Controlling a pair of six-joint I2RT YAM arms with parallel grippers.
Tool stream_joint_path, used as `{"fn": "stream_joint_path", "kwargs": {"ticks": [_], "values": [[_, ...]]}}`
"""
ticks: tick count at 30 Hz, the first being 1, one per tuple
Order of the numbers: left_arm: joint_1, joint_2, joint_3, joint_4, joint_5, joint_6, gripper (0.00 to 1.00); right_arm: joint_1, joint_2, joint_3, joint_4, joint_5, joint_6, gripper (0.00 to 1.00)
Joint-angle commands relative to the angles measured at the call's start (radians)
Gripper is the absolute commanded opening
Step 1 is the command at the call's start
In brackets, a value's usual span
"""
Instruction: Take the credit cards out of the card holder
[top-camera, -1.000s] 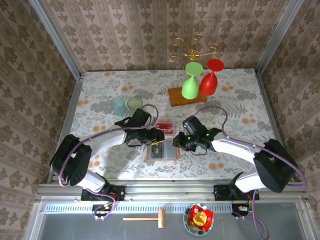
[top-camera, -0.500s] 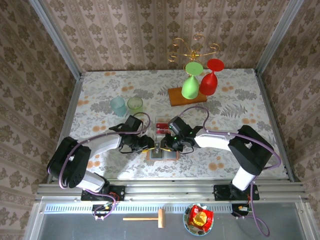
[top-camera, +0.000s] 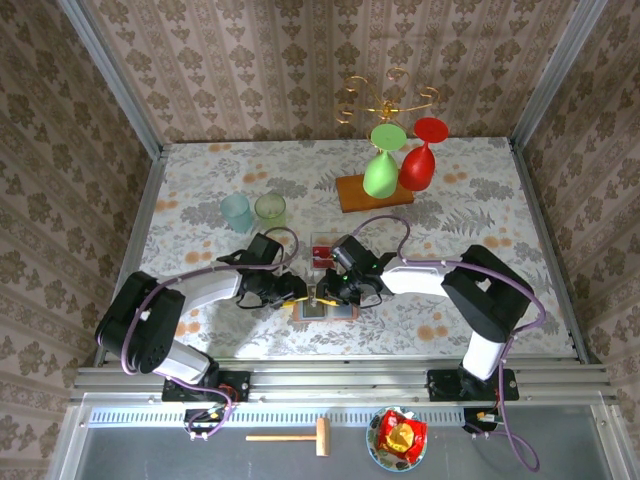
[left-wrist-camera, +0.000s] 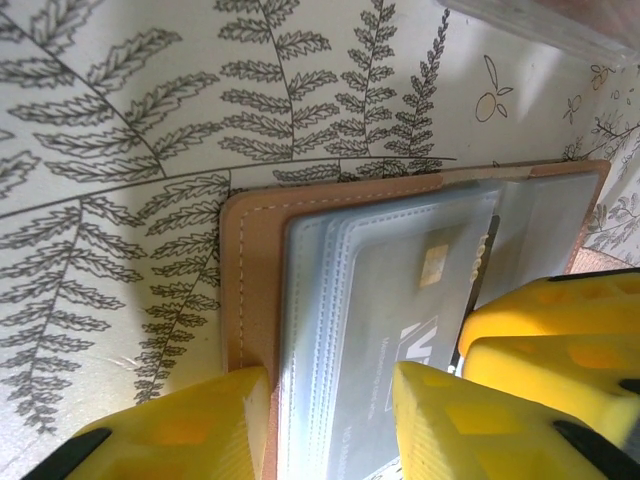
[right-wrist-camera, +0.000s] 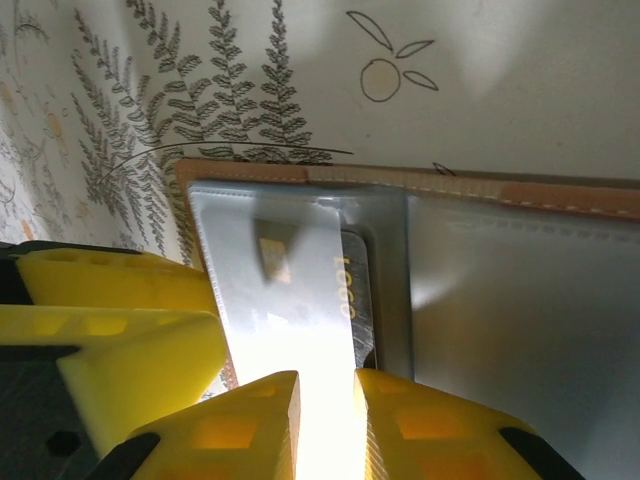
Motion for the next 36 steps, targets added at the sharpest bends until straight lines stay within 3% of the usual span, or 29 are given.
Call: {"fn": "stream_joint_path", "kwargs": {"ticks": [1,12,36], "values": [[0.012,0.011,-0.016,-0.003,0.011,0.023,0.38,0.008,0.025,0.025,-0.009,-0.008,-0.003,0.22],[0.017,0.025,-0.023,-0.004,0.007,0.028,0.37,0.008,-0.002,0.027,-0.089,0.053,-0.035,0.23],[0.028,-0.012,0.021,-0.056,-0.002,0.044,0.36,0.008,-0.039,0.013,-0.047,0.06,-0.042,0.23]]}}
